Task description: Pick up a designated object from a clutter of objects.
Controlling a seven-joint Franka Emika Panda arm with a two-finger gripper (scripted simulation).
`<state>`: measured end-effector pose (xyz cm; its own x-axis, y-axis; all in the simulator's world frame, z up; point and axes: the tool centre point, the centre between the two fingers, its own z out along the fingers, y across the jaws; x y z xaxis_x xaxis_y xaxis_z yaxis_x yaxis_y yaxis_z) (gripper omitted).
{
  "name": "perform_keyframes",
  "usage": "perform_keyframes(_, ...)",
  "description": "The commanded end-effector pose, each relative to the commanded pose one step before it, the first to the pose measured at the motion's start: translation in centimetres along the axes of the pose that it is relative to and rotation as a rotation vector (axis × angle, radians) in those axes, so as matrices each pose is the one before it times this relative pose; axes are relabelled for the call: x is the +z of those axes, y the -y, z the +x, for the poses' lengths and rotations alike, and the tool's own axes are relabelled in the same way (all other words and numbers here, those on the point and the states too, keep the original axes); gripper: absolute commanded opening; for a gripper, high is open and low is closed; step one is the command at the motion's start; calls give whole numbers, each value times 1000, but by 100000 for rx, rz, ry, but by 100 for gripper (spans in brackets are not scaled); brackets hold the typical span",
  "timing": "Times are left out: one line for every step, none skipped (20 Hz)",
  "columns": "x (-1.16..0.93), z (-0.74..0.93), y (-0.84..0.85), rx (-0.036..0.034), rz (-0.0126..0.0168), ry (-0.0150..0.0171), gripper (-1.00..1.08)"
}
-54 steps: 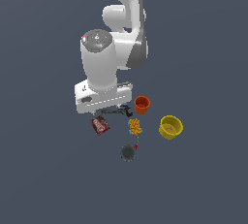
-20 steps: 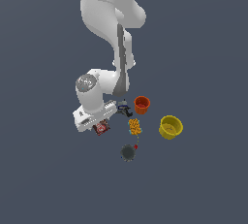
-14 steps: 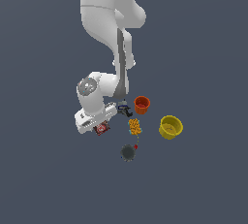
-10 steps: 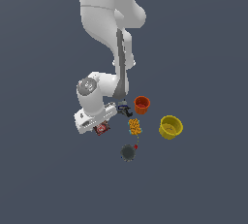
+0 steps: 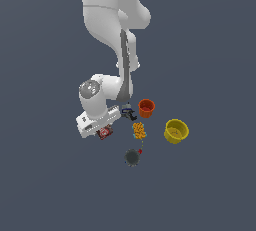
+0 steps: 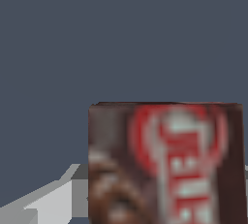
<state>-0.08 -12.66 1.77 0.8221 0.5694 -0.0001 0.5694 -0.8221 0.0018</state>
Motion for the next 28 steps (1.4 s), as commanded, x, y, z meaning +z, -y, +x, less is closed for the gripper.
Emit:
perform_keyframes(-321, 78, 57, -40, -27, -32, -100)
perform_keyframes(-237, 38, 39, 0, 0, 0, -100)
perform_keyframes(-291, 47, 48, 0, 0, 0, -100)
perform_keyframes(-336, 72, 71, -36, -8, 32, -100)
perform_keyframes(-400, 65, 66, 0, 0, 0, -100)
perform_keyframes(-456, 74, 75, 0, 0, 0, -100)
perform_keyframes(-504, 100, 99, -37, -7, 31, -100)
perform_keyframes(-571, 94, 94, 0, 0, 0, -100)
perform_keyframes(-630, 104, 104, 0, 0, 0, -100)
perform_keyframes(-680, 133, 129, -40, -2, 28, -100)
perform_keyframes(-749, 125, 124, 0, 0, 0, -100)
perform_keyframes(-794, 154, 149, -42, 4, 25, -100)
perform_keyframes(-858, 146, 142, 0, 0, 0, -100)
perform_keyframes(-898, 175, 166, -44, 14, 16, -100)
perform_keyframes(-959, 166, 159, 0, 0, 0, -100)
perform_keyframes(-995, 194, 181, -42, 24, 3, -100)
perform_keyframes(-1052, 187, 174, 0, 0, 0, -100)
perform_keyframes(-1087, 211, 193, -38, 30, -8, -100)
perform_keyframes(-1139, 207, 189, 0, 0, 0, -100)
perform_keyframes(-1159, 230, 205, -47, 46, -21, -100)
perform_keyframes(-1156, 214, 191, 0, 0, 0, -100)
perform_keyframes(-1134, 224, 196, -41, 47, -29, -100)
perform_keyframes(-1127, 213, 184, 0, 0, 0, -100)
perform_keyframes(-1111, 218, 185, -26, 34, -24, -100)
perform_keyframes(-1100, 216, 181, -25, 34, -25, -100)
perform_keyframes(-1093, 211, 174, 0, 0, 0, -100)
perform_keyframes(-1083, 213, 172, -22, 34, -27, -100)
perform_keyframes(-1077, 211, 167, 0, 0, 0, -100)
